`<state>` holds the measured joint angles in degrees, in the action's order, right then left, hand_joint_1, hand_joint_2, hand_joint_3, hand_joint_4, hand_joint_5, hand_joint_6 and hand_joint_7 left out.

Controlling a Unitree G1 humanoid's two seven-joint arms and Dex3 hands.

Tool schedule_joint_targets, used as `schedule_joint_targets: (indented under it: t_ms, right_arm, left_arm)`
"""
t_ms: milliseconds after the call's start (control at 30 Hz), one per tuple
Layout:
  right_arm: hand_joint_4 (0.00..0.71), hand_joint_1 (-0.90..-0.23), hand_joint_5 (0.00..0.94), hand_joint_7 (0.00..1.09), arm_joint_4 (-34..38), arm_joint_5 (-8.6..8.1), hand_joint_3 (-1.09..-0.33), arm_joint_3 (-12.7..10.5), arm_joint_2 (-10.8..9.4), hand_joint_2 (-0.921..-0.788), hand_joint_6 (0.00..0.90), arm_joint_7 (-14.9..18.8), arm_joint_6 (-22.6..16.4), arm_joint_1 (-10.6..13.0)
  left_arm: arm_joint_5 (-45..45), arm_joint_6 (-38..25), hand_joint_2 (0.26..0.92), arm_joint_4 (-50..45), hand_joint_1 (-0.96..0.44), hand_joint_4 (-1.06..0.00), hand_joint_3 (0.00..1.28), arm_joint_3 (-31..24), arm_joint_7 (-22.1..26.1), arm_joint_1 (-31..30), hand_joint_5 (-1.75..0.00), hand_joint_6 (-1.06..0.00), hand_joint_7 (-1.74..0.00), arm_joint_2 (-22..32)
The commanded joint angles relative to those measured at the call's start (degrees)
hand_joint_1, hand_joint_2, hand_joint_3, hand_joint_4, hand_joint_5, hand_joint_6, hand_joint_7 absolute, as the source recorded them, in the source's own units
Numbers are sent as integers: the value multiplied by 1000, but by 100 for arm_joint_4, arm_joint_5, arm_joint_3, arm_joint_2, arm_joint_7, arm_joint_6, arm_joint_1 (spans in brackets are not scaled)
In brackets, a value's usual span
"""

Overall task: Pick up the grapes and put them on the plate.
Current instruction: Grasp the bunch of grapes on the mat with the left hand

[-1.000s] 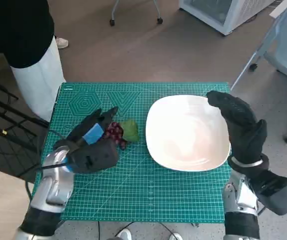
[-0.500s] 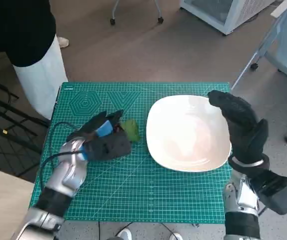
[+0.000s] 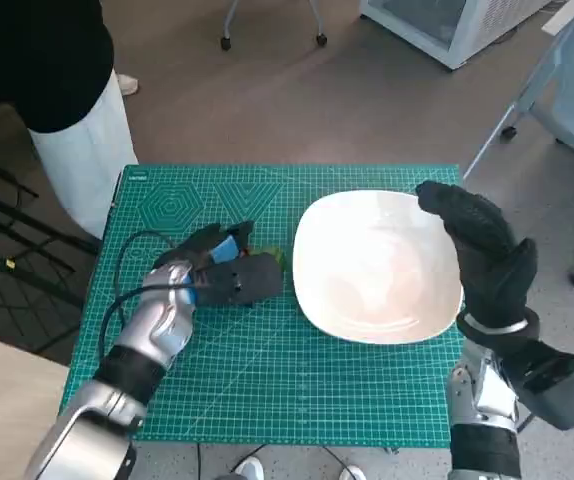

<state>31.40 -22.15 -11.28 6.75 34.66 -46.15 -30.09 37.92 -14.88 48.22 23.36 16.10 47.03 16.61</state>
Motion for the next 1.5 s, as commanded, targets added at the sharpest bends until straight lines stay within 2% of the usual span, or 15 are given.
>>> schedule_joint_targets:
  t_ms: [33,333,833,1000,1100,1167,1200,1267,1300,1333,1400,1500]
  right_arm:
    - [243,-478,1,404,37,10,-579,-17,43,-921,76,-10,54,158]
    - [244,-478,1,402,56,-36,-577,-38,81,-921,79,33,66,142]
    - [244,-478,1,397,60,-8,-577,-29,113,-921,81,5,47,121]
    - [244,-478,1,396,80,6,-577,-26,115,-921,80,-5,46,95]
    - [244,-478,1,396,85,13,-578,-23,114,-921,80,-11,46,83]
    - [244,-478,1,396,87,13,-578,-21,116,-921,80,-8,47,76]
    - [244,-477,1,396,88,12,-578,-21,119,-921,80,-6,49,73]
    - [245,-477,1,396,88,5,-578,-22,125,-921,80,0,55,66]
    - [245,-477,1,396,88,0,-578,-23,129,-921,80,4,60,61]
    - [245,-477,1,396,89,-6,-578,-24,132,-921,80,8,65,56]
    - [246,-478,1,396,94,-16,-578,-26,136,-921,79,15,71,47]
    - [246,-478,1,396,99,-21,-578,-25,138,-921,78,21,73,37]
  left_arm:
    - [-41,100,690,724,-469,1,0,138,-62,214,1,-124,0,-184]
    - [-102,346,684,1623,-429,1,0,261,-110,501,1,-118,0,-371]
    - [-382,507,678,1863,-306,1,0,170,-172,577,1,-155,-13,-410]
    - [-466,548,679,1864,-226,-4,1,112,-251,568,-1,-186,-21,-412]
    - [-501,620,697,1904,-120,-85,11,106,-331,570,-29,-248,-27,-415]
    - [-480,682,716,1930,-25,-247,53,139,-425,561,-208,-335,-27,-414]
    - [-453,709,707,1938,46,-344,145,167,-482,553,-414,-397,-29,-412]
    - [-381,752,648,1938,210,-465,446,238,-604,533,-928,-547,-45,-407]
    - [-340,764,621,1927,278,-491,590,280,-667,522,-1159,-623,-54,-403]
    - [-297,777,610,1908,318,-496,678,326,-732,508,-1310,-682,-62,-395]
    - [-211,799,650,1852,350,-480,691,423,-866,476,-1455,-768,-81,-374]
    - [-118,815,756,1780,357,-465,547,529,-1010,445,-1495,-851,-112,-349]
